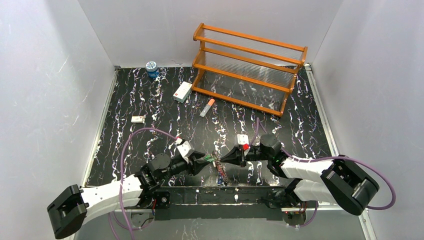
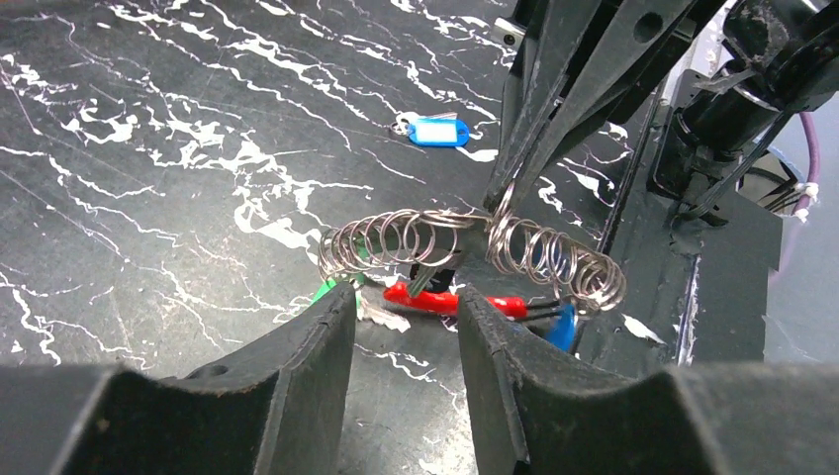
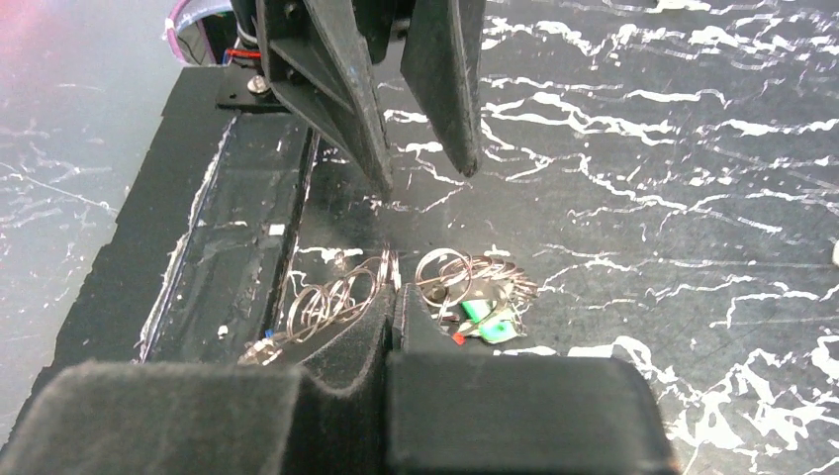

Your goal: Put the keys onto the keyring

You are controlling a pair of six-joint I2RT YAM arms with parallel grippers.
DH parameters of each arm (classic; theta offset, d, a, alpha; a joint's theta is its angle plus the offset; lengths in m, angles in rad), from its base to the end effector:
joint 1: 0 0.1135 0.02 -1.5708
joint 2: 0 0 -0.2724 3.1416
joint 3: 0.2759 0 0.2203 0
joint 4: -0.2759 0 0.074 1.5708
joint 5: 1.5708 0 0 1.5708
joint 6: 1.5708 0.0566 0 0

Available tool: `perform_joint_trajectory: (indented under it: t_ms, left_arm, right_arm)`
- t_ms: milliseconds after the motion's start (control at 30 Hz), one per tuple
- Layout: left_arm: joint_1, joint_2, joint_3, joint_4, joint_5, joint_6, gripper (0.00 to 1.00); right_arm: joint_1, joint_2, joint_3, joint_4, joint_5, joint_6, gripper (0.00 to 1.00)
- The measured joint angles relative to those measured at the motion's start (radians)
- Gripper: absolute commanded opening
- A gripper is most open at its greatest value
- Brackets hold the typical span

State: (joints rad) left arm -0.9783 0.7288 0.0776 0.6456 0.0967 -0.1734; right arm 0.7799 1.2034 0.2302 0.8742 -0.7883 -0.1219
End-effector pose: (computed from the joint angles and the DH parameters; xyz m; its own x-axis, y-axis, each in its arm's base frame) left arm 0.0804 -0.1292 0.2134 -0.1548 -0.0775 -0.9849 0.8659 0.4694 -0.1731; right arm 0.1171 0.1723 0.2150 0.0515 -0.0696 -0.9962 -0.9987 -0.0034 -0.0514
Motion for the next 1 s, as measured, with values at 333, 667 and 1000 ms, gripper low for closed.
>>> perform_joint_trajectory:
  t_ms: [333, 667, 1000]
  left_arm:
    - [0.000, 0.138, -0.018, 0.147, 0.037, 0.005, 0.34]
    - [-0.007, 0.246, 0.009, 0.267, 0.016, -0.019, 0.34]
    - [-0.030, 0.318, 0.047, 0.337, 0.030, -0.013, 0.29]
  right_arm:
    - [0.000, -0.019, -0.002, 0.045, 0.000, 0.039, 0.01]
    - [0.000, -0.019, -0.002, 0.050, -0.001, 0.052, 0.01]
    - [0.000, -0.019, -0.002, 0.049, 0.000, 0.059, 0.01]
